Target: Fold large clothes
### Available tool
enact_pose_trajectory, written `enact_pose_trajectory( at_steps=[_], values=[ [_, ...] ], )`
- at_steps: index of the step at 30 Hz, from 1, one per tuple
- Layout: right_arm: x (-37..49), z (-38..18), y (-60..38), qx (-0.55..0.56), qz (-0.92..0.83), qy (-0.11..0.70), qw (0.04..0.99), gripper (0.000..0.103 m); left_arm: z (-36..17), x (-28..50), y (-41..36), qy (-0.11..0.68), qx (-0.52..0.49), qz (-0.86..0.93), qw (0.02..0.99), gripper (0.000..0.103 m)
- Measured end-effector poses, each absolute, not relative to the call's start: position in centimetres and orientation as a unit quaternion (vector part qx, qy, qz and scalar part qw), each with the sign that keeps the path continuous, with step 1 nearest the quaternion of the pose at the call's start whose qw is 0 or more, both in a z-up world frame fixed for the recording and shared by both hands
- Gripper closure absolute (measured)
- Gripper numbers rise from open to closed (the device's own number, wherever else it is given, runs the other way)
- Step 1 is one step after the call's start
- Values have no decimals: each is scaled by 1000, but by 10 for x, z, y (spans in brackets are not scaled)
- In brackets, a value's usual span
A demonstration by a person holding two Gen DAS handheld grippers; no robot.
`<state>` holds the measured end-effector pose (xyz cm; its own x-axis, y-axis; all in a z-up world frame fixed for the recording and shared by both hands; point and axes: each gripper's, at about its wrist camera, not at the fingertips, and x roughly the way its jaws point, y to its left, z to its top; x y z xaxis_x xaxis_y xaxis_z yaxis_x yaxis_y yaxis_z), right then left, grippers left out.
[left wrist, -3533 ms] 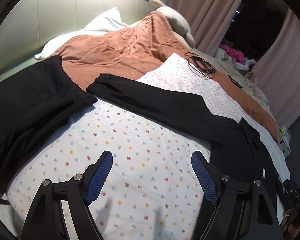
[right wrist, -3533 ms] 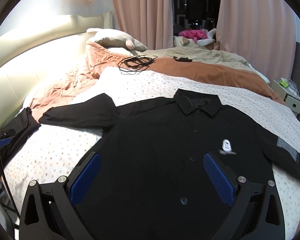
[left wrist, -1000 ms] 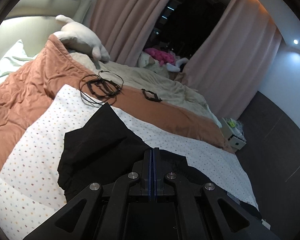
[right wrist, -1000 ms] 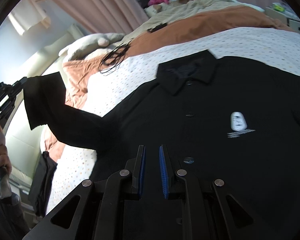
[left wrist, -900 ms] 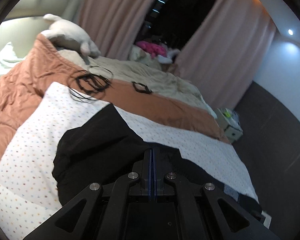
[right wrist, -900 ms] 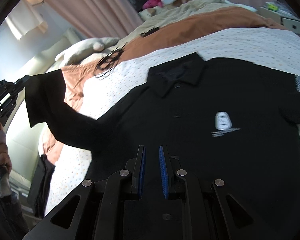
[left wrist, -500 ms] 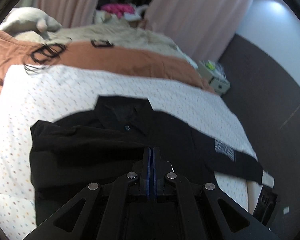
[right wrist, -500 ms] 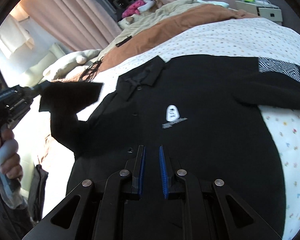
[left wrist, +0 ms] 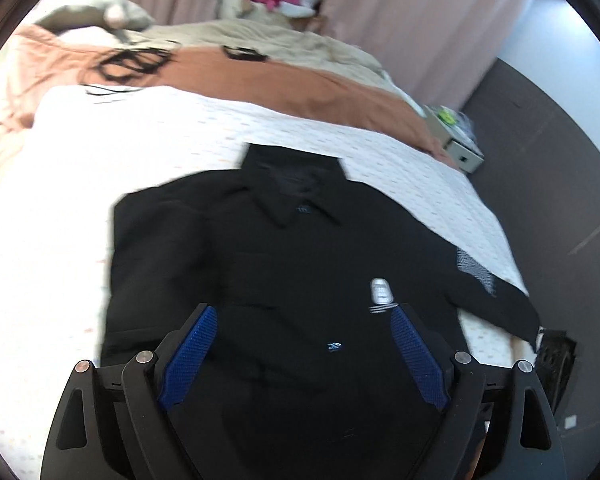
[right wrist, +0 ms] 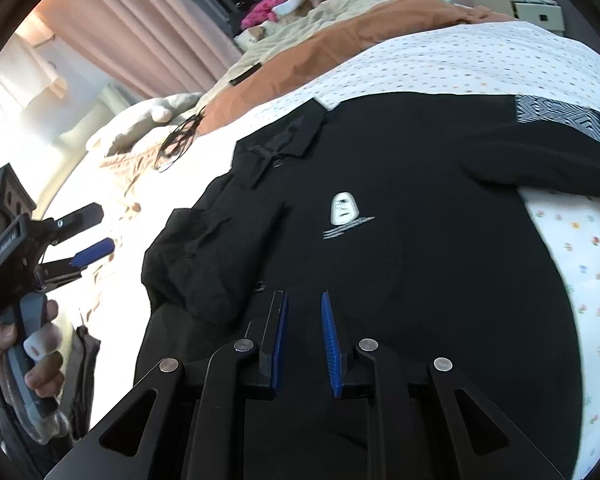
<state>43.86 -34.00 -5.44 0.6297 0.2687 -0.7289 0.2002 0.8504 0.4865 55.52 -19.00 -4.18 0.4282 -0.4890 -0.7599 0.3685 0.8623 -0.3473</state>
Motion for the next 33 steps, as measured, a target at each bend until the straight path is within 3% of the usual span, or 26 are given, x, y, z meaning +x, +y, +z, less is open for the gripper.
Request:
enact_pose_trajectory(
  at_steps=[2, 8, 12, 16, 23, 25, 26, 27, 30, 33],
  values=[
    [448, -53, -327, 265, 26, 435, 861, 62, -41, 555, -169, 467, -61, -236, 850, 13],
    [482, -48, -275, 223, 47, 447, 865, 56, -46, 550, -106, 462, -64, -188, 865, 14],
    [508, -51, -236, 175, 55, 460, 869, 45, -57, 548, -68, 464, -74, -164, 867, 16],
    [530, -60, -202, 131, 64, 479, 866, 45, -71, 547, -36, 474, -81, -145, 865, 27],
    [552, -92, -157, 21, 40, 518, 854, 45, -95, 541, 1, 486, -81, -124, 861, 34],
    [554, -98, -150, -5, 31, 519, 854, 45, -103, 540, 6, 492, -80, -122, 858, 42],
    [554, -99, -150, -11, 24, 516, 856, 48, -107, 540, 7, 496, -78, -121, 856, 43],
    [554, -98, -151, -10, 21, 514, 858, 62, -110, 540, 7, 498, -76, -121, 855, 46],
    [555, -92, -163, 27, 34, 510, 859, 91, -118, 542, 2, 505, -71, -127, 851, 52],
    [551, -79, -174, 35, 31, 491, 870, 97, -122, 543, -10, 508, -63, -135, 849, 52]
  ],
)
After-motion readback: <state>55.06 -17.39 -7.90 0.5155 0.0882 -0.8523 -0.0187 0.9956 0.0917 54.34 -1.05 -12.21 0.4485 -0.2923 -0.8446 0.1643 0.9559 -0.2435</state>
